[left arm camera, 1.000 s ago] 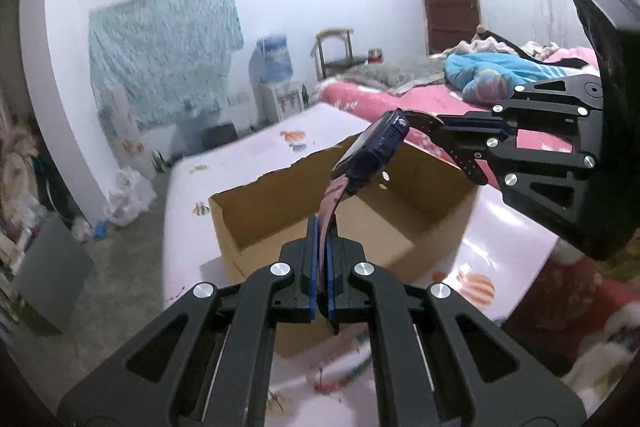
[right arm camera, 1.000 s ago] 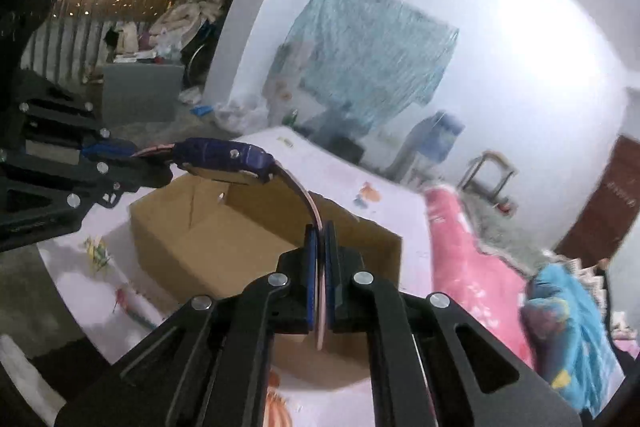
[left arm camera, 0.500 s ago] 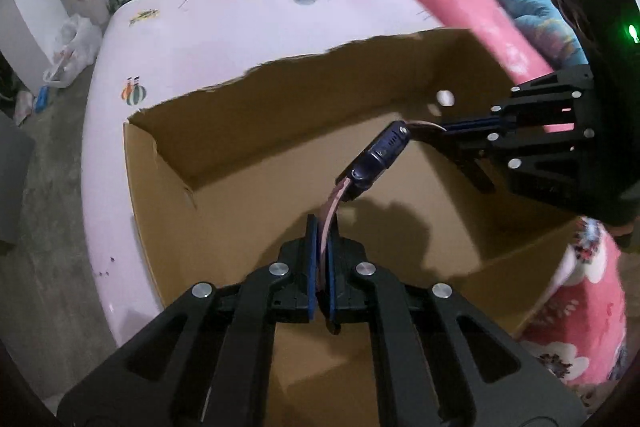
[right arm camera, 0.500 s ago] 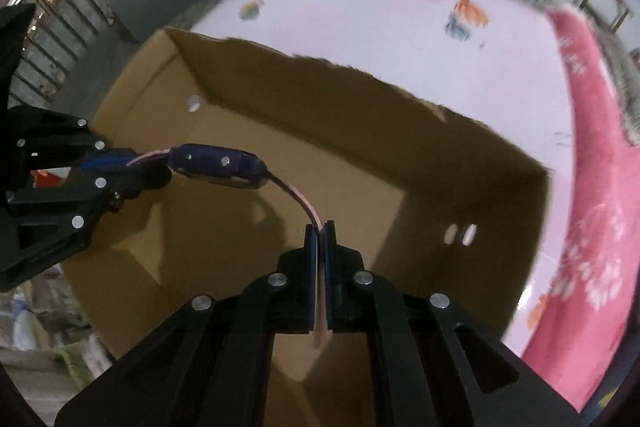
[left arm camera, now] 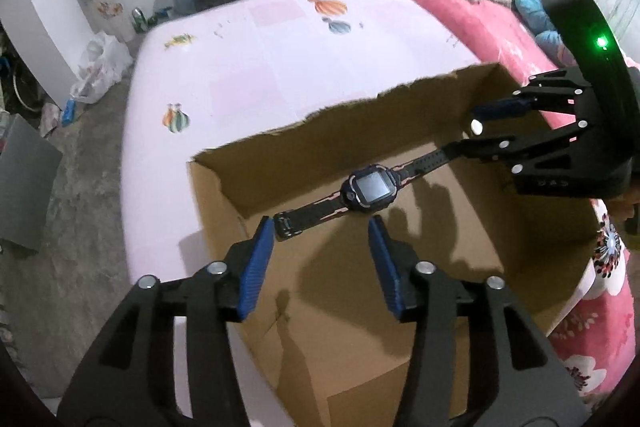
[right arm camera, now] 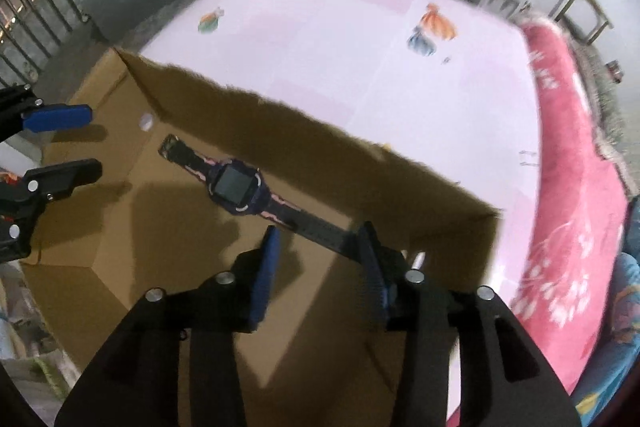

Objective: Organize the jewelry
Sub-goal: 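Open both tools to drop the smartwatch into the box, then withdraw both tools from the box toward the bead bracelets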

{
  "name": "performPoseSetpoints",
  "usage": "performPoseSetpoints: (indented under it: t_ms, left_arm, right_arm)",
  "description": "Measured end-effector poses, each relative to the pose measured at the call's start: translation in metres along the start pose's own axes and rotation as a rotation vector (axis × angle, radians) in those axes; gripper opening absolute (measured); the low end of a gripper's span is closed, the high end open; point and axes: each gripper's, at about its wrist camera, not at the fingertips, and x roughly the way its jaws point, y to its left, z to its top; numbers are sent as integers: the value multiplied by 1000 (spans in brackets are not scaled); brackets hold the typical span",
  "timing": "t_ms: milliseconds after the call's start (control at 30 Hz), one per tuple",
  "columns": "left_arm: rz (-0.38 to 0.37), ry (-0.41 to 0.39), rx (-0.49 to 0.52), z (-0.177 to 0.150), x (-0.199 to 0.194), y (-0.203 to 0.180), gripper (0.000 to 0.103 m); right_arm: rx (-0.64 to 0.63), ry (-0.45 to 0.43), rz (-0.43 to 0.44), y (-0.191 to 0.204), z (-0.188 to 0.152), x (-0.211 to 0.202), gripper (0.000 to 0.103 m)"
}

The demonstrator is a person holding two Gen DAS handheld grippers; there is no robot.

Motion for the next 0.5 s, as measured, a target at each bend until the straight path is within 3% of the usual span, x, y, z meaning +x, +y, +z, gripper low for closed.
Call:
performPoseSetpoints:
  t_ms: [100,267,367,500]
  left_arm:
    - [-7,-88,-9,-15,-33,6,58]
    - [-19,-249,-47,-66,-94,15,77]
    - [-25,-281,-90,-102,-110,19,84]
    - [6,-244,-155,-149,-99,22,84]
  right_arm:
    - [13,-105,-40,1,-14,-32,54]
    - [38,-361,-67,22,-74,-107,85]
    - [86,-450,-86,37,-118,-134,93]
    - [145,-465,-48,58,-175,-138,96]
